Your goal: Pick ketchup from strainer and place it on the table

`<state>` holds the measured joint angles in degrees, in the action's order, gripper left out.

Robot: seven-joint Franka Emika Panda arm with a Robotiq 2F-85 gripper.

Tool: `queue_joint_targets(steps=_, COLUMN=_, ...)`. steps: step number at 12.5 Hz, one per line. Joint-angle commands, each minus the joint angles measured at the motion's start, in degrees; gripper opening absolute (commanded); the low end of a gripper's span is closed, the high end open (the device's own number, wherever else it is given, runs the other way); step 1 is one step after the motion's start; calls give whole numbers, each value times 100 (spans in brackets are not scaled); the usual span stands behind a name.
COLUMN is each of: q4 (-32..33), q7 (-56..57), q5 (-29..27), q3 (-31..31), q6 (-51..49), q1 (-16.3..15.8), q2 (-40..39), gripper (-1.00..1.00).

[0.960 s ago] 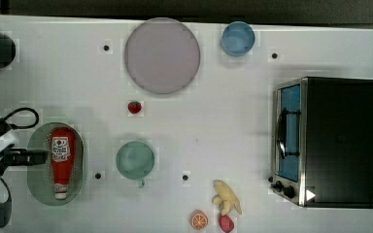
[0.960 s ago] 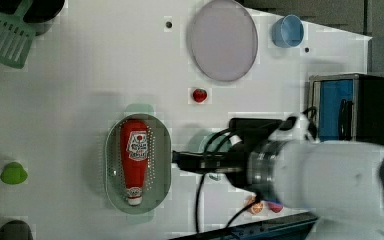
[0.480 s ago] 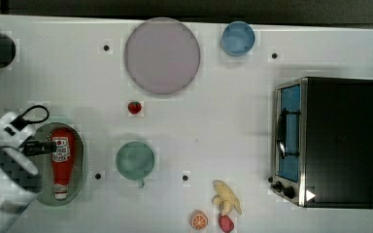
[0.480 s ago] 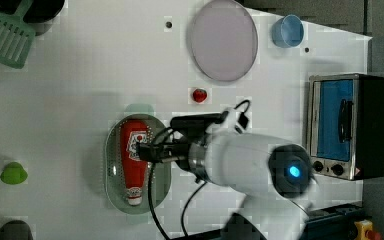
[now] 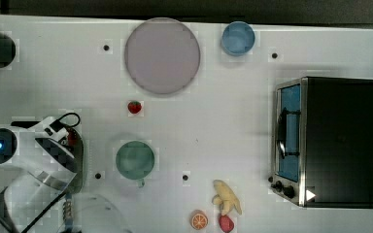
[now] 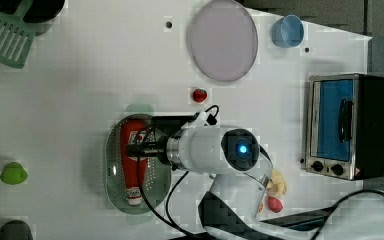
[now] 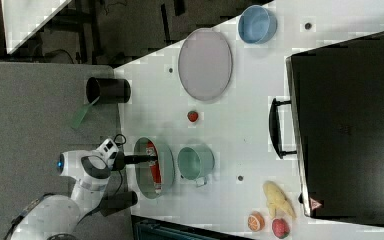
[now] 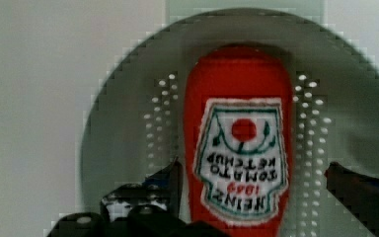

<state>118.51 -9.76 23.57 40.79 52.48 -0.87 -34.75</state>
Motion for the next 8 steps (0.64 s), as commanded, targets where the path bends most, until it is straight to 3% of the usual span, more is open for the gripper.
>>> queue_joint_targets(steps=1, q4=-56, q7=-860, q5=459, q3=-115, q6=513, q1=-132, q2=-135, gripper=100)
queue_joint_targets(steps=4, q4=-163, q7=-1143, q5=691, q3=-312, q6=702, q1=-289, q2=-490, gripper=100)
queue_joint_targets(steps=5, q4=-208, q7=-1144, q5=708, q3=-374, q6=733, q1=-346, q2=-567, gripper=91)
queue_joint_targets(steps=8, q4=-245, q7=-1143, q5=707, q3=-437, q6=803, q1=-394, q2=-573, gripper=20)
